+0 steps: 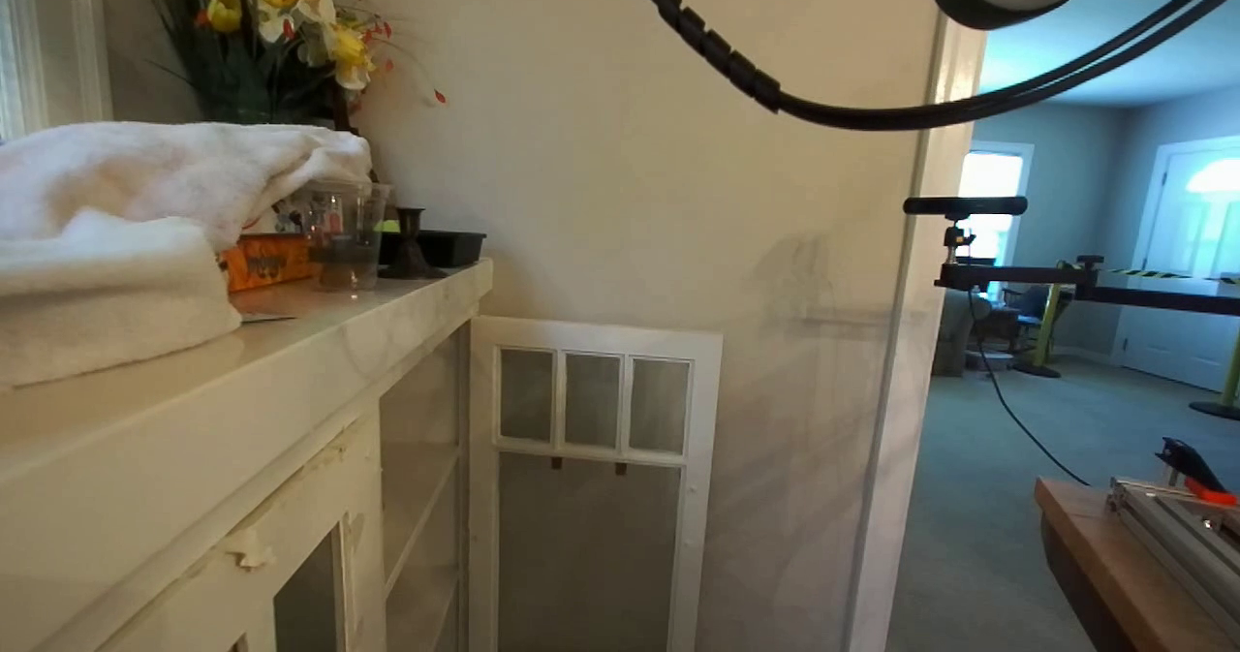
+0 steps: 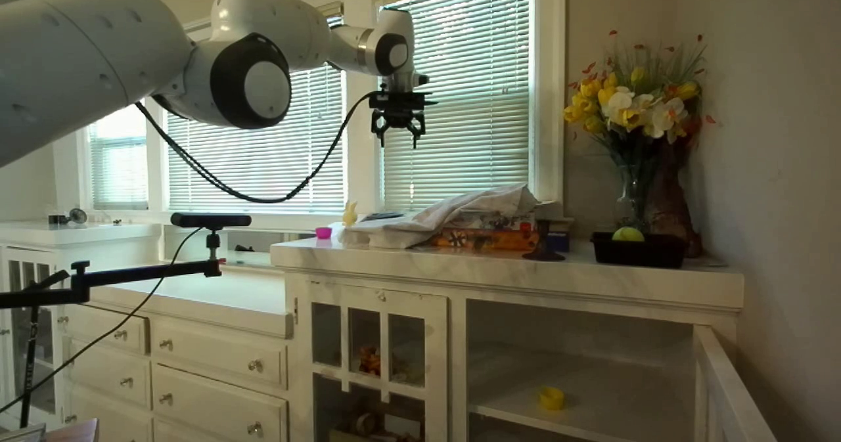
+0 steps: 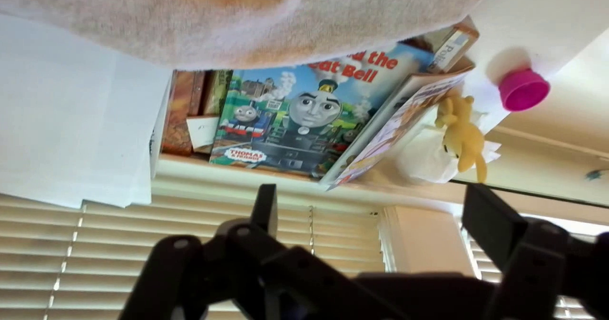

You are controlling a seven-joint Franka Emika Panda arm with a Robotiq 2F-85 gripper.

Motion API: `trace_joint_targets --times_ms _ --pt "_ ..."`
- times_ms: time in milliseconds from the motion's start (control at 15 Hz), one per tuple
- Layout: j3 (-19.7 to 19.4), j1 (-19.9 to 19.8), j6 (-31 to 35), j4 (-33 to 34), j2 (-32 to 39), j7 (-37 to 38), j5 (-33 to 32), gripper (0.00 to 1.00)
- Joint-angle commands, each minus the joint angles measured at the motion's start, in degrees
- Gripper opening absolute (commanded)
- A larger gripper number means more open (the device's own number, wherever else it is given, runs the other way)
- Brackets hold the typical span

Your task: Pick up the towel and unfold it

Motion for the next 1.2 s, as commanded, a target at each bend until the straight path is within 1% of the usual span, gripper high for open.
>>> trace_joint_targets --times_ms 0,67,133,200,600,800,867,1133 --pt "-0.4 -0.8 -3.0 -1.7 -0.6 0.3 1.6 1.0" --pt "-0.5 -0.9 -3.3 -1.7 -0.4 0.6 1.4 1.0" --pt "-0.8 -0.6 -5.0 1.0 1.3 0.9 1.2 1.0" --pt "-1.0 -0.6 -6.3 1.6 1.8 1.1 1.1 1.0" --pt "-1.7 -1.1 -10.3 0.8 3.0 2.7 0.9 1.0" --pt "-1.5 -1.5 -9.6 1.2 4.0 2.7 1.5 1.0" --pt "-2.0 -1.1 -9.4 1.1 3.9 1.6 0.5 1.0" --pt "-2.0 -1.3 -9.1 0.5 3.8 1.6 0.6 1.0"
